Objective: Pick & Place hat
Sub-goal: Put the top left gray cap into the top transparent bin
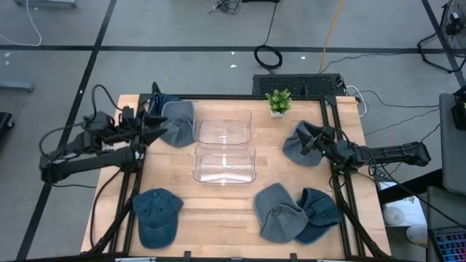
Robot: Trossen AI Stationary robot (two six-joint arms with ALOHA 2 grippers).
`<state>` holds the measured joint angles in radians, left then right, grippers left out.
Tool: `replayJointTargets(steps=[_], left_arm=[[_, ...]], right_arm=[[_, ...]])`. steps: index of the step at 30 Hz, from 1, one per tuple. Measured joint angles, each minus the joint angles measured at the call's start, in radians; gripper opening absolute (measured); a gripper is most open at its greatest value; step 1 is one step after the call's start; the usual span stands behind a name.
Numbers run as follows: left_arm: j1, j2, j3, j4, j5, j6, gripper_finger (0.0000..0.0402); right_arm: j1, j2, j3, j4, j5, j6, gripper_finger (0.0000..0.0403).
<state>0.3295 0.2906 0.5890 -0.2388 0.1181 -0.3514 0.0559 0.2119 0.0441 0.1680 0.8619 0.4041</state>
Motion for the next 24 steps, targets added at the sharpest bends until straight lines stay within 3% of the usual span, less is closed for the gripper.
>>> replayJointTargets(steps=[16, 24], left_arm=[[0.000, 0.355, 0.462, -0.378, -0.075, 0.002, 0.0269], [0.000, 0.508, 0.671, -0.627, -0.210, 0.005, 0.0269]], right_arm=[[0.000, 0.000, 0.000, 0.000, 0.000, 0.000, 0.0254], [0.000, 0.000, 0.000, 0.000, 0.000, 0.000, 0.0254]])
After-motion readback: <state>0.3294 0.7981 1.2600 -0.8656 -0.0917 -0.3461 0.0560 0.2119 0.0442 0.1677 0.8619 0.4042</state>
